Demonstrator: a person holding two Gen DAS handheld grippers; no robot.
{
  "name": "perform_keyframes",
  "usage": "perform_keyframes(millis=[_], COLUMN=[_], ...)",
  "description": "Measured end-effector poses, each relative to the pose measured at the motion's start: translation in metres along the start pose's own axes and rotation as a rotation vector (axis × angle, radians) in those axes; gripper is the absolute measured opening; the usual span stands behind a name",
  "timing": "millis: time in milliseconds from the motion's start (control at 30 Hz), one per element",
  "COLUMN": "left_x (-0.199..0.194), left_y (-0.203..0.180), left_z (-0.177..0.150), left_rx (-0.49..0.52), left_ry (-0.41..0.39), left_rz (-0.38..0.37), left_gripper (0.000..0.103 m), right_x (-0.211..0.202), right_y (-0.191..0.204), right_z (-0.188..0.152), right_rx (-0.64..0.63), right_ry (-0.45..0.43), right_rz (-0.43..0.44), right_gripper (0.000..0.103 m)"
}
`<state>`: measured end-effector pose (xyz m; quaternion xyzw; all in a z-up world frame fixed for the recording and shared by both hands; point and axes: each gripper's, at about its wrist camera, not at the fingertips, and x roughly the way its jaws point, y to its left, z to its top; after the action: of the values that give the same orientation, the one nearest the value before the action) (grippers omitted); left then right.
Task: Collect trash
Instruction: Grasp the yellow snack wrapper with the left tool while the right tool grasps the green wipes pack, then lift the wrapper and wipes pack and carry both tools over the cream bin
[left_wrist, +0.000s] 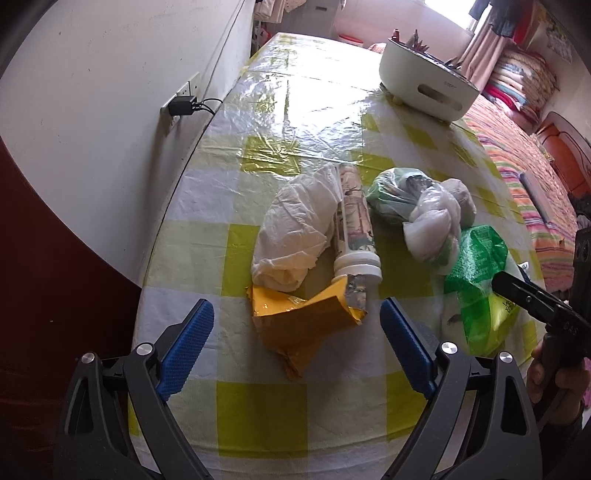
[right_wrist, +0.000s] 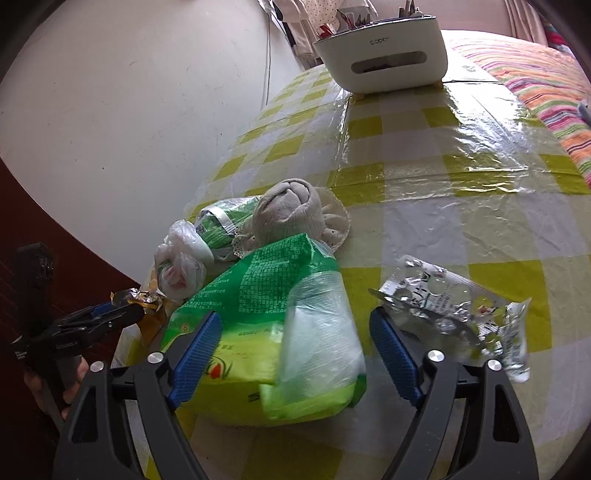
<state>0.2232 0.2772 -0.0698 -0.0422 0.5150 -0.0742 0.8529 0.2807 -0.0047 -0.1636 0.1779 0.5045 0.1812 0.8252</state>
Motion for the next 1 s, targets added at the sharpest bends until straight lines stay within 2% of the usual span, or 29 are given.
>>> perform_keyframes(millis=[33, 67, 133, 200, 233, 333, 367, 400, 500, 567, 733, 1000], left_x=[0.002, 0.006, 0.006, 0.004, 0.003, 0.001, 0.0, -0.001, -0.004, -0.008, -0.026, -0.04], left_y=[0.001, 0.001, 0.002, 0.001, 0.001, -0.002, -0.004, -0.005, -0.01, -0.013, -0.016, -0.028], left_z=[0.0, 0.0, -0.001, -0.002, -0.003, -0.004, -0.004, -0.004, -0.005, -0.005, -0.004, -0.005], left_rx=[0.0, -0.001, -0.01, -0.005, -0.005, 0.008, 0.013, 0.016, 0.023, 0.027, 0.01, 0.003], left_ry=[0.009, 0.03, 0.027, 0.019, 0.018, 0.007, 0.003, 0.001, -0.012, -0.027, -0.082, -0.126], left_rz=[-0.005, -0.014, -0.017, -0.008, -0.003, 0.012, 0.018, 0.021, 0.029, 0.042, 0.013, -0.021], left_gripper=[0.065, 0.055, 0.053, 0.052, 0.051, 0.045, 0.043, 0.042, 0.037, 0.026, 0.023, 0.021], right_x=[0.001, 0.001, 0.002, 0.0, -0.002, -0.005, -0.006, -0.008, -0.011, -0.018, -0.038, -0.067], right_y=[0.001, 0.003, 0.007, 0.012, 0.015, 0.022, 0.023, 0.023, 0.024, 0.023, 0.026, 0.023], right_z=[0.0, 0.0, 0.0, -0.002, -0.002, -0.006, -0.007, -0.008, -0.01, -0.012, -0.016, -0.025], right_rx=[-0.008, -0.018, -0.04, -0.071, -0.082, -0.12, -0.117, -0.114, -0.123, -0.107, -0.121, -0.12], right_ry=[0.001, 0.004, 0.014, 0.012, 0.008, 0.001, -0.003, -0.007, -0.02, -0.043, -0.103, -0.173], right_rz=[-0.001, 0.005, 0.014, 0.03, 0.021, 0.012, 0.02, 0.019, 0.014, 0.018, 0.025, -0.003], right_gripper=[0.081, 0.081, 0.08, 0.066, 0.063, 0.041, 0.03, 0.028, 0.023, 0.022, 0.021, 0.021])
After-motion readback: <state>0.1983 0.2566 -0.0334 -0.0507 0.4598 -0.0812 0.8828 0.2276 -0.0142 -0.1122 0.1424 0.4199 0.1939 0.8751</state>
